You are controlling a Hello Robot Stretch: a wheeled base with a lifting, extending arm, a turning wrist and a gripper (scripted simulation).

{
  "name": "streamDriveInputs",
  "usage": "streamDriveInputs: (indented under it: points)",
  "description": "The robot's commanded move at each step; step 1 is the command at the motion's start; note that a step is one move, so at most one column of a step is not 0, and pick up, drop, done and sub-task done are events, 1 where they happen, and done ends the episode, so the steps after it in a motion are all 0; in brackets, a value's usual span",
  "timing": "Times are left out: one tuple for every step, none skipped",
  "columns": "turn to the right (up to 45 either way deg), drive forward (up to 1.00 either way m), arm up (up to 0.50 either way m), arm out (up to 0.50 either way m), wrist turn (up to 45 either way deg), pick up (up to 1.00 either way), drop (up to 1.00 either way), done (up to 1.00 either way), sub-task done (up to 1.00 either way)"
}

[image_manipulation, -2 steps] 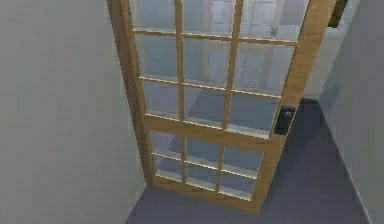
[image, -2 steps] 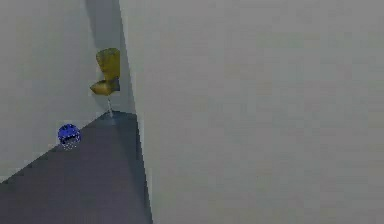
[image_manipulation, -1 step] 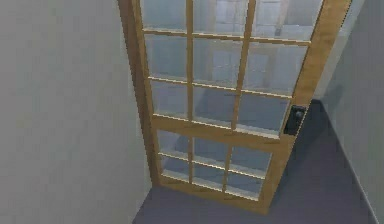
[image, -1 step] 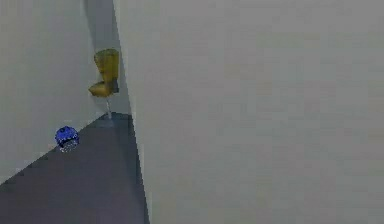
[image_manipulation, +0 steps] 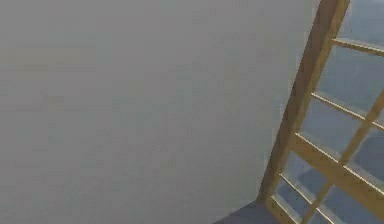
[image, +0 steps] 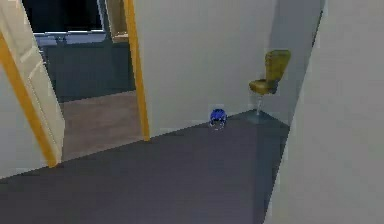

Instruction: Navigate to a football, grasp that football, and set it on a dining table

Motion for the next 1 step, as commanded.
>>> streamDriveInputs:
  points:
    - [-24.0,0.0,0.0,0.0,0.0,0.0,0.0,0.0,0.0]
